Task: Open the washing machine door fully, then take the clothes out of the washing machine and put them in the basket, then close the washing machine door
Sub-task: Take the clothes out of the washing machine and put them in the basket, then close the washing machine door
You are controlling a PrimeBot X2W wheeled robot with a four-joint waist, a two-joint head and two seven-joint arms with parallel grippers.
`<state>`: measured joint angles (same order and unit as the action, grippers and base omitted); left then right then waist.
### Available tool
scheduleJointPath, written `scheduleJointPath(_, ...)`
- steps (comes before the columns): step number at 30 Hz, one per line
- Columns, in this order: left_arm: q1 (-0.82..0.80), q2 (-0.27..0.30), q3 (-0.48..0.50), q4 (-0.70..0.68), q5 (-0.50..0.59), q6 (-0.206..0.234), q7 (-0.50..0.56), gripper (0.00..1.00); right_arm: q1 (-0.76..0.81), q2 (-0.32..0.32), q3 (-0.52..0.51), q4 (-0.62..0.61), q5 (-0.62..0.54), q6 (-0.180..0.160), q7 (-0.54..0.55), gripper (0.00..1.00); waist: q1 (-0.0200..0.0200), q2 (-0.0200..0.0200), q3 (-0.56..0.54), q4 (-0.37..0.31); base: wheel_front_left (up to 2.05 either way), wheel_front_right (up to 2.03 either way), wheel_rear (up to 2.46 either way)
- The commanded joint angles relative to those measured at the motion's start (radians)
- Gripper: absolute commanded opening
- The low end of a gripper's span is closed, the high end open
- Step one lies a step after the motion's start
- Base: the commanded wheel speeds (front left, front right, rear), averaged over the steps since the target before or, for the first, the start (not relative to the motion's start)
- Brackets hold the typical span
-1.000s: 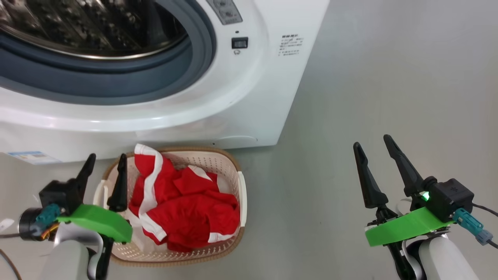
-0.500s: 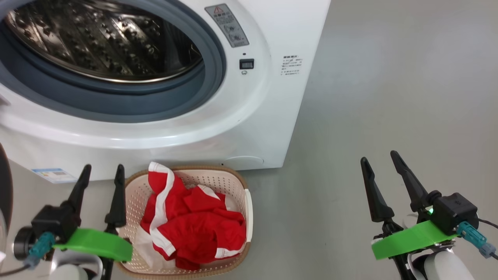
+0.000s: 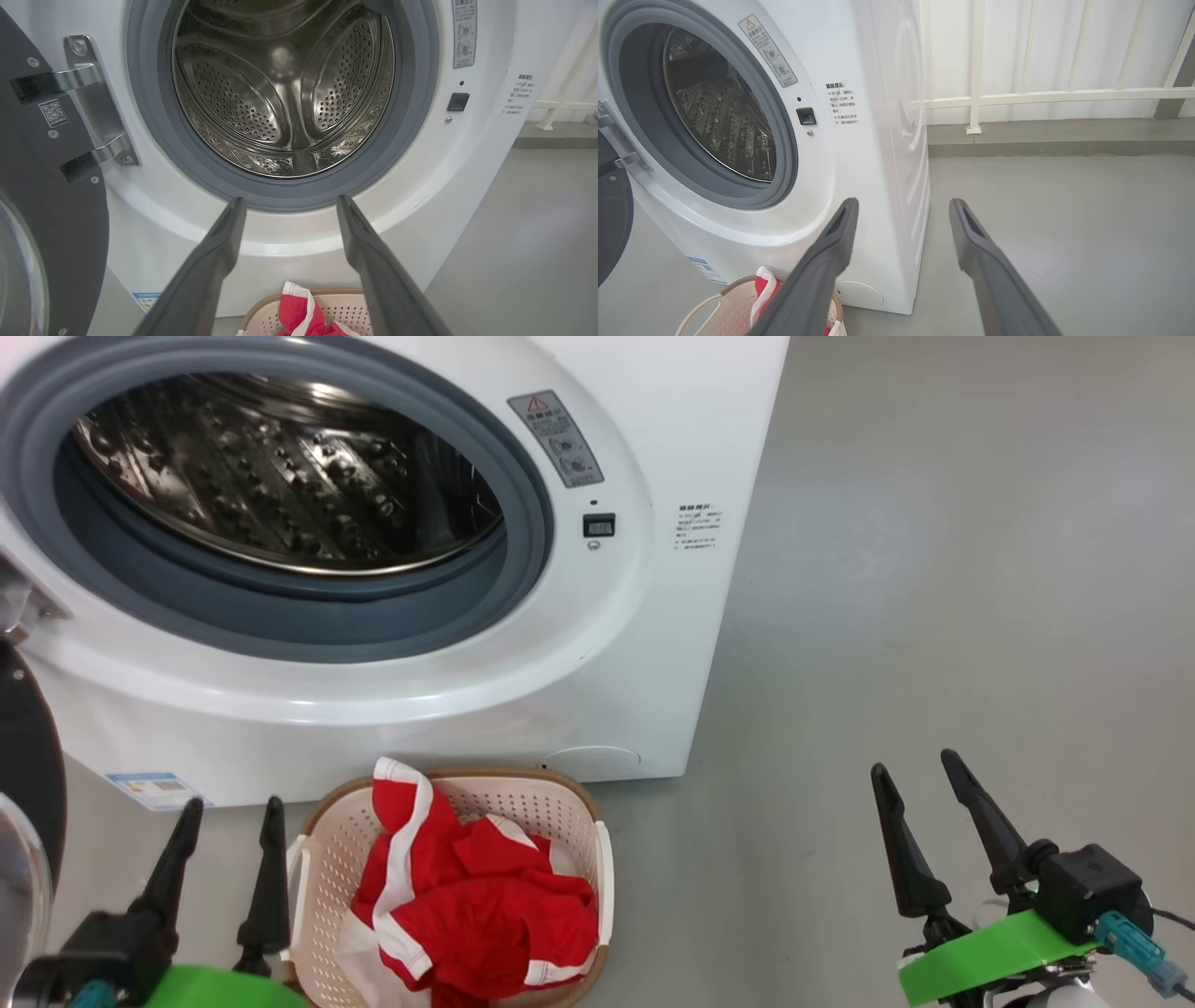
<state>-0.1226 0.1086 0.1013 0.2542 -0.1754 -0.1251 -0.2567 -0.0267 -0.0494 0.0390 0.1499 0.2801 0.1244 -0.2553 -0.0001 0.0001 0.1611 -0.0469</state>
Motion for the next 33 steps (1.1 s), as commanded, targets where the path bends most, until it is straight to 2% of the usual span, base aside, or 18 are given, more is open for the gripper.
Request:
scheduleJointPath(1, 0.018, 0.009, 0.045, -0.045, 0.013, -0.006, -0.005, 1.00, 0.005, -0.003, 0.014, -0.023, -0.010, 0.006, -0.006, 1.00, 0.0001, -0.0001, -0.014, 0.001, 0.00, 0.00, 0.00)
scheduleJointPath(16, 0.141, -0.016, 0.078, -0.131, 0.004, -0.006, -0.005, 1.00, 0.068, -0.018, -0.001, -0.029, -0.002, 0.006, -0.006, 1.00, 0.0001, -0.0001, -0.071, 0.004, 0.00, 0.00, 0.00)
scheduleJointPath(33, 0.152, -0.023, 0.083, -0.152, 0.009, -0.006, -0.005, 1.00, 0.072, -0.017, -0.008, -0.036, -0.006, 0.006, -0.006, 1.00, 0.0001, -0.0001, -0.060, 0.006, 0.00, 0.00, 0.00)
